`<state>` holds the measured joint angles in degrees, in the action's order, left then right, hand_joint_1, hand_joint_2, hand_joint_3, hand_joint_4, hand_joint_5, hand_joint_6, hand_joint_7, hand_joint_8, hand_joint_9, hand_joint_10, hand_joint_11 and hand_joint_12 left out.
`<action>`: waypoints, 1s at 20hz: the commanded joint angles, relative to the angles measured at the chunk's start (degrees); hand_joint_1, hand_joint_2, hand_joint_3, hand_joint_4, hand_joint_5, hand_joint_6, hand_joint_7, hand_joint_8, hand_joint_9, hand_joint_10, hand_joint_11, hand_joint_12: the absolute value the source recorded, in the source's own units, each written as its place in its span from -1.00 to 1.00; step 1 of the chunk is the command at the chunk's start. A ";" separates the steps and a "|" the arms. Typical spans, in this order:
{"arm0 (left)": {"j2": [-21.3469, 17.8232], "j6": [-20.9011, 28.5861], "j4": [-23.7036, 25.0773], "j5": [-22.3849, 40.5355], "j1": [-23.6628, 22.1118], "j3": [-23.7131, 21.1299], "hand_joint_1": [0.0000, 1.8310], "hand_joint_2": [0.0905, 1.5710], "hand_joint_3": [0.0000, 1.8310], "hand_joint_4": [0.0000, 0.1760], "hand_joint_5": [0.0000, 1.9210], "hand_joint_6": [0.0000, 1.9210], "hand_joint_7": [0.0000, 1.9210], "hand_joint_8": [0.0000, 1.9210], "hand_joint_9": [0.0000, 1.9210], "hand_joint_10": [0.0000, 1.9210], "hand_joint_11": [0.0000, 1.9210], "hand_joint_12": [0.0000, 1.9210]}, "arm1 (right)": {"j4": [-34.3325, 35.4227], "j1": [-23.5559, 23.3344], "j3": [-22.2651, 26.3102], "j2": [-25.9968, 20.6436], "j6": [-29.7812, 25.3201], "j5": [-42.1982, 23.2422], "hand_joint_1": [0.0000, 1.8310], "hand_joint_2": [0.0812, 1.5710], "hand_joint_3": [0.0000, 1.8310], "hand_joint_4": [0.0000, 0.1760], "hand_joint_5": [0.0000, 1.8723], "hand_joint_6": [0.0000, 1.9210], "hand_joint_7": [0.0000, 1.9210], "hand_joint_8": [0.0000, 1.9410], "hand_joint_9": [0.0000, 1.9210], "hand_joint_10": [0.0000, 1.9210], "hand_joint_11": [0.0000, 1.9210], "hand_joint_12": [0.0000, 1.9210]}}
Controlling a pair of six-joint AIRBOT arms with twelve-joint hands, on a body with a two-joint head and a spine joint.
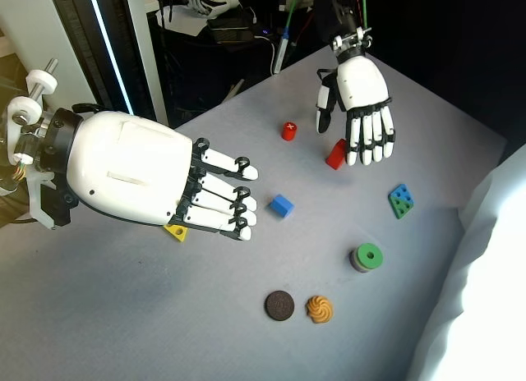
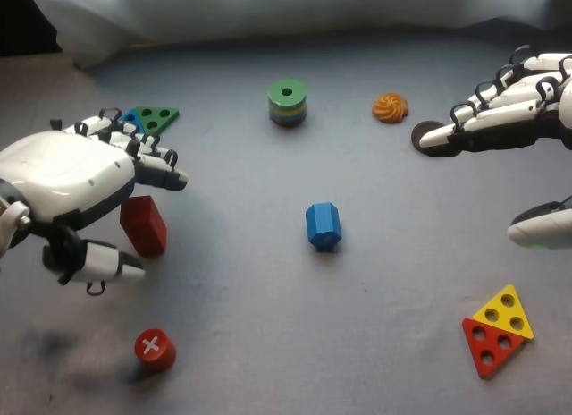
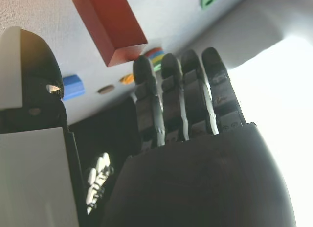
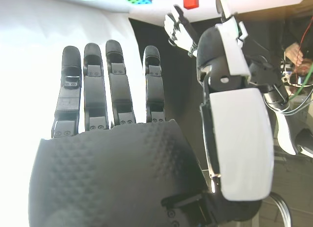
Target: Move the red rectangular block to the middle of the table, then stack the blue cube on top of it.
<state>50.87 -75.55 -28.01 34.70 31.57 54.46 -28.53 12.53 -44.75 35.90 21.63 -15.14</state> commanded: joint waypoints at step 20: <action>3.78 -5.77 -7.19 5.76 0.21 5.39 0.23 0.22 -0.99 -0.88 -0.38 -1.00 -0.58 -1.00 -0.72 -0.99 -1.00 -0.48 | 1.08 -0.26 0.42 -0.55 0.39 -6.17 -0.33 0.43 -1.00 -1.00 -0.69 -1.00 -0.69 -1.00 -0.73 -1.00 -1.00 -0.27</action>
<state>55.11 -81.32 -36.69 35.18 31.79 59.51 -28.53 12.53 -44.38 35.90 22.09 -15.79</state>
